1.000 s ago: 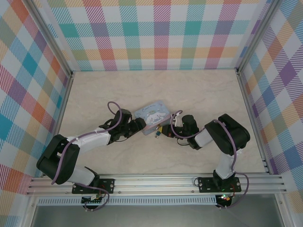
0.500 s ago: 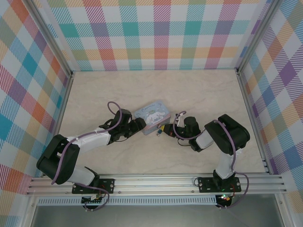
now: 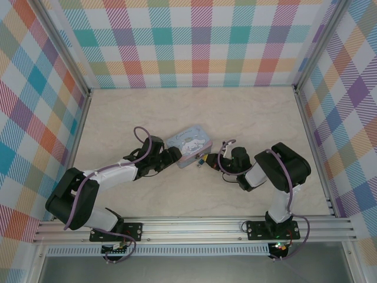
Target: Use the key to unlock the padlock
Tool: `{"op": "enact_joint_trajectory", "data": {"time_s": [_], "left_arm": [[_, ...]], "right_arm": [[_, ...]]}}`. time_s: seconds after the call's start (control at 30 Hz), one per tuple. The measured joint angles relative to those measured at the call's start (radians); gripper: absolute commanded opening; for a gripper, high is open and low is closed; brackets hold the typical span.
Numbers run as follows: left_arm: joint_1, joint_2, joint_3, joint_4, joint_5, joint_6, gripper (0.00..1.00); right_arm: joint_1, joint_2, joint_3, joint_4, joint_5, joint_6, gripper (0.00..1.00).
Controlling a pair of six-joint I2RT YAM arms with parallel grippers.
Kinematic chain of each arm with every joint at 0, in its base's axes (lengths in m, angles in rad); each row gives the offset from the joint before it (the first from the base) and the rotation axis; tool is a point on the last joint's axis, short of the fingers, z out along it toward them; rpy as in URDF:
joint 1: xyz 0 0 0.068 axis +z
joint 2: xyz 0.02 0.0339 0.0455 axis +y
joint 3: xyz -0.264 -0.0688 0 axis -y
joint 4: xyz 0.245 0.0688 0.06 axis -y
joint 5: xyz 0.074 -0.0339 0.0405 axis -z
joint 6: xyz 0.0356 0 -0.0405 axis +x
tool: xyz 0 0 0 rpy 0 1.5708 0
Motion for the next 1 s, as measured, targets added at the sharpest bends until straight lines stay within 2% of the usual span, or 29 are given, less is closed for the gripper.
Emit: {"op": "enact_joint_trajectory", "data": {"time_s": [0.23,0.43,0.67,0.83,1.0], "left_arm": [[0.003,-0.005,0.016,-0.039,-0.011,0.009,0.75],[0.028,-0.005,0.031,-0.069,0.000,0.028,0.74],[0.090,0.018,0.071,-0.106,0.014,0.063,0.71],[0.116,0.064,0.126,-0.127,0.022,0.099,0.70],[0.142,0.119,0.196,-0.155,0.022,0.154,0.70]], "right_arm": [[-0.005,-0.108,-0.029,-0.085,0.026,-0.045,0.04],[-0.005,-0.301,-0.034,-0.280,0.040,-0.129,0.04],[-0.005,-0.566,0.019,-0.708,0.074,-0.283,0.05],[-0.005,-0.698,0.104,-1.010,0.102,-0.378,0.05],[-0.005,-0.784,0.150,-1.245,0.114,-0.408,0.05]]}}
